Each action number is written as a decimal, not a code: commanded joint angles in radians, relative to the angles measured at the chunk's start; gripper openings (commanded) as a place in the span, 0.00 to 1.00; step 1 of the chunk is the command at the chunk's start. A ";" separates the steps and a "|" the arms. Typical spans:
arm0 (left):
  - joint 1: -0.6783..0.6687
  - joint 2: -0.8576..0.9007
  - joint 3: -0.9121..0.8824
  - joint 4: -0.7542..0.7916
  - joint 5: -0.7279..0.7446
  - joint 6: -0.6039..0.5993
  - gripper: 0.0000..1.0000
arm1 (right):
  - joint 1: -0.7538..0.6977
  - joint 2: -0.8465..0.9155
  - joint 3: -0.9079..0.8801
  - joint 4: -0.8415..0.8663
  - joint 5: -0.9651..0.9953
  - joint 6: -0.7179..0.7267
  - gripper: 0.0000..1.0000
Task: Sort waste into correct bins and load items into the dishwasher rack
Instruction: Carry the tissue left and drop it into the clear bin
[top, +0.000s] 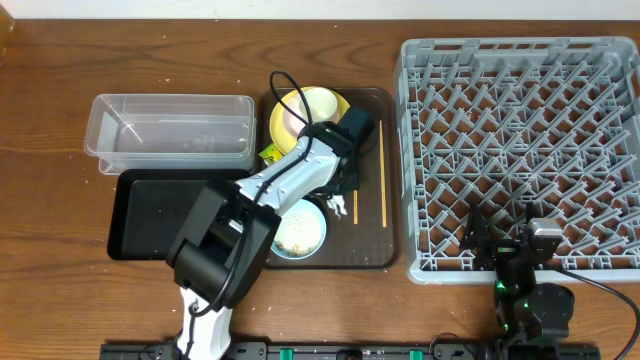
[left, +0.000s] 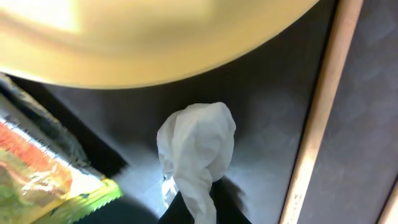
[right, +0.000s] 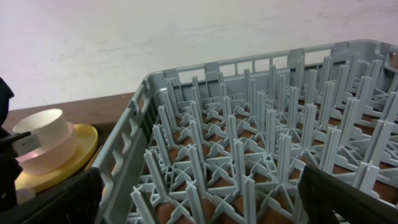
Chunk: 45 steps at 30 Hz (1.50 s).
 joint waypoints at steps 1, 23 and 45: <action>0.002 -0.097 0.005 -0.005 -0.005 0.003 0.06 | -0.008 -0.004 -0.003 -0.001 -0.004 -0.005 0.99; 0.569 -0.378 0.004 0.050 -0.171 -0.025 0.07 | -0.008 -0.004 -0.003 -0.001 -0.004 -0.005 0.99; 0.746 -0.293 0.008 0.100 -0.069 0.021 0.52 | -0.008 -0.004 -0.003 -0.001 -0.004 -0.005 0.99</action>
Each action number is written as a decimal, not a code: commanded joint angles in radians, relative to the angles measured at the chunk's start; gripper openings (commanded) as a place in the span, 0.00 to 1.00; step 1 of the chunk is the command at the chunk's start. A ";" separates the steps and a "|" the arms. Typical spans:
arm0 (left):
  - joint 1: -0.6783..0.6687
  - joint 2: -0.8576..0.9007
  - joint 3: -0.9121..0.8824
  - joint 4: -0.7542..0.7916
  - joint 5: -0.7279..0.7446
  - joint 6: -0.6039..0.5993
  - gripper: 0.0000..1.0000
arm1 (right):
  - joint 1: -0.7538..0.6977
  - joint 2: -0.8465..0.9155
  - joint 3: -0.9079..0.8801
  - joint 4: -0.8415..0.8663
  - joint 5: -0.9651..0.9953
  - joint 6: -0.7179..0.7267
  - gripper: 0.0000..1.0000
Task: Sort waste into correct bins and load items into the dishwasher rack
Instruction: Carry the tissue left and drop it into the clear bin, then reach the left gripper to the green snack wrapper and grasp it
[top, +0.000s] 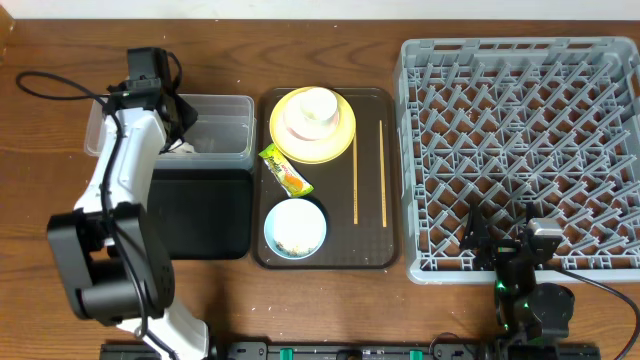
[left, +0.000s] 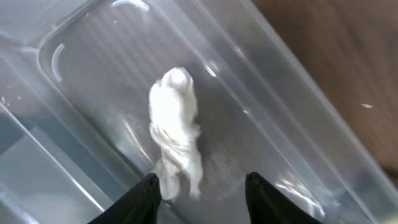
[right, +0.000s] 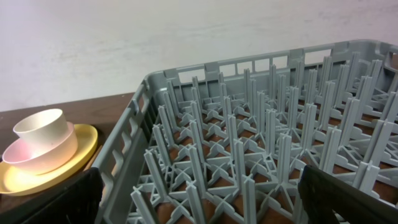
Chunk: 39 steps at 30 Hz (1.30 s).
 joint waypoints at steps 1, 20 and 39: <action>0.004 -0.108 0.008 0.002 0.079 0.060 0.53 | -0.008 -0.004 -0.003 -0.001 -0.004 -0.005 0.99; -0.244 -0.298 -0.064 -0.442 0.271 0.179 0.54 | -0.008 -0.004 -0.003 -0.002 -0.004 -0.005 0.99; -0.477 -0.291 -0.329 -0.053 0.195 0.174 0.54 | -0.008 -0.004 -0.003 -0.001 -0.004 -0.005 0.99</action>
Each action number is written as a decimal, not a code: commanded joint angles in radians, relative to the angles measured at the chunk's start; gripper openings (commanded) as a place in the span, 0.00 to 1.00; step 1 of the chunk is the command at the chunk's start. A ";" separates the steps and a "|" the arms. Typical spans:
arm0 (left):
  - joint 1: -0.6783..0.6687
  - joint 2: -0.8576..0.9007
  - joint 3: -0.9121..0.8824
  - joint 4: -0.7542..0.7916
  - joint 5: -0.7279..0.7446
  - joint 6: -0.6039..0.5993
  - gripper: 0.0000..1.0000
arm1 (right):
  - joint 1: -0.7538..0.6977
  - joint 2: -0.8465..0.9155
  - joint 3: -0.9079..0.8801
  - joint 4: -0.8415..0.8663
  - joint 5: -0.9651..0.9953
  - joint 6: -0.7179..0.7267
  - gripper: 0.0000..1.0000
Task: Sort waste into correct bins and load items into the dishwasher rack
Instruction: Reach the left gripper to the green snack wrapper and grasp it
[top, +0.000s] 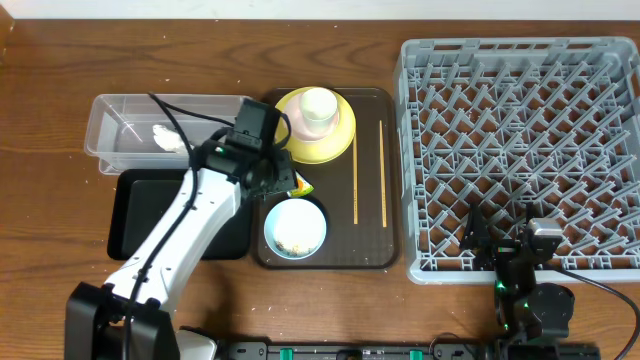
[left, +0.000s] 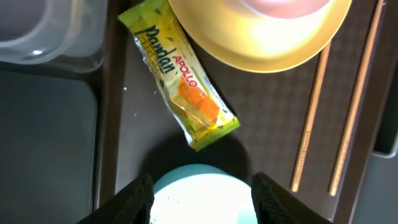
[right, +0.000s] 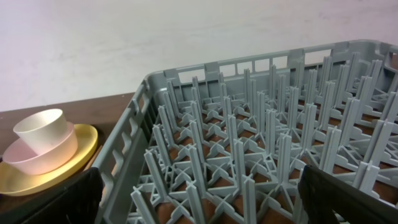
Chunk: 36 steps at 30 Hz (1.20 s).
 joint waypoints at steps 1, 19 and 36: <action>-0.007 0.006 -0.035 0.029 -0.043 0.002 0.54 | -0.008 -0.004 -0.003 -0.001 -0.004 -0.005 0.99; -0.007 0.180 -0.049 0.158 -0.043 -0.037 0.54 | -0.008 -0.004 -0.003 -0.001 -0.004 -0.005 0.99; -0.007 0.291 -0.049 0.218 -0.043 -0.043 0.53 | -0.008 -0.004 -0.003 -0.001 -0.004 -0.005 0.99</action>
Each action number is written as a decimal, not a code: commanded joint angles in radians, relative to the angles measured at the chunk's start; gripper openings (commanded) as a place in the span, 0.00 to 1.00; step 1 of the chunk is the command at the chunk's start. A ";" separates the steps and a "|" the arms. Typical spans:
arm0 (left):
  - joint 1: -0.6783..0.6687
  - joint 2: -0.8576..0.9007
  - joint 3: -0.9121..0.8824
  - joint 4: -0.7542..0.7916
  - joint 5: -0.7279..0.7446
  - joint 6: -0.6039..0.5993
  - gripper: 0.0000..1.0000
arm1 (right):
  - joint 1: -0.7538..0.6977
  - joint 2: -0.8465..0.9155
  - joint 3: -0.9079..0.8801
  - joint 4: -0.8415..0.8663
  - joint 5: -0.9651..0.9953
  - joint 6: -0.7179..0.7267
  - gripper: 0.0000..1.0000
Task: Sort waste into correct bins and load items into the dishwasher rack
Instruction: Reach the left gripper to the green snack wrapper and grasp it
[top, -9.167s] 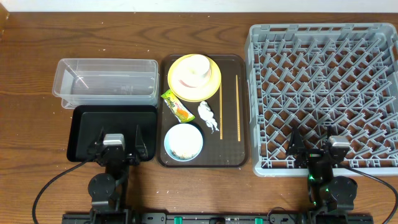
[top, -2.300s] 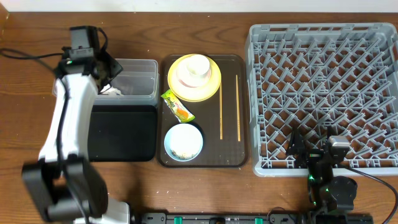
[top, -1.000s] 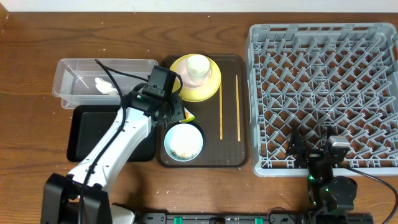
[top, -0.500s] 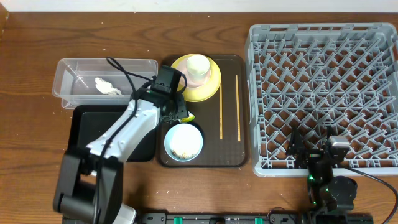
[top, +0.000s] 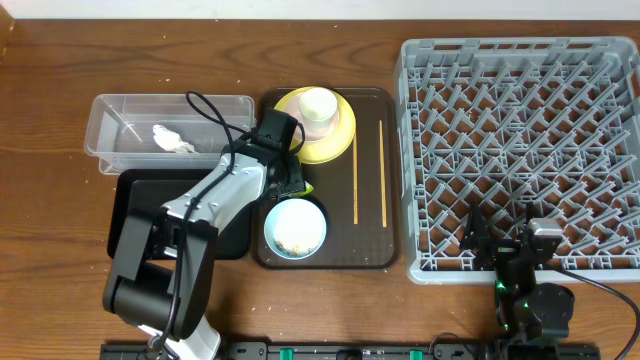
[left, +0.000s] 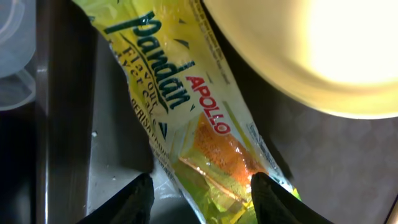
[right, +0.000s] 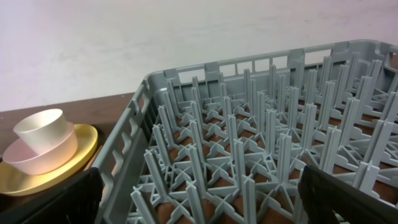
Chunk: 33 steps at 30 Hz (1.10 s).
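A yellow-green Pandan snack wrapper (left: 186, 118) lies on the brown tray (top: 370, 245), between the yellow plate (top: 335, 140) and the blue bowl (top: 295, 228). My left gripper (top: 290, 180) is low over the wrapper and open, with one finger on each side of it (left: 204, 202). A white crumpled tissue (top: 172, 138) lies in the clear bin (top: 215, 105). A cup (top: 317, 106) sits on the plate, and two chopsticks (top: 382, 170) lie to its right. My right gripper (right: 205, 205) rests open at the near edge of the grey dishwasher rack (top: 520, 150).
A black tray (top: 180, 212) lies in front of the clear bin, left of the brown tray. The left arm crosses over it. The rack fills the right side of the table. The cup (right: 40, 127) and plate (right: 50, 165) show left of the rack in the right wrist view.
My left gripper has come down from above the brown tray to just over the wrapper, still open, now straddling it. The right arm has not moved.
My left gripper was first shut on the tissue on the brown tray. Then it was open over the clear bin with the tissue lying inside. After that it hung over the wrapper, and now it is low around it.
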 joint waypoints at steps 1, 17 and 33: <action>-0.002 0.013 -0.007 0.007 -0.013 -0.013 0.53 | -0.008 -0.004 -0.003 -0.001 -0.004 -0.005 0.99; -0.029 0.015 -0.010 0.021 -0.055 -0.013 0.53 | -0.008 -0.004 -0.003 -0.002 -0.004 -0.005 0.99; -0.068 0.015 -0.032 0.055 -0.158 -0.013 0.52 | -0.008 -0.004 -0.003 -0.001 -0.004 -0.005 0.99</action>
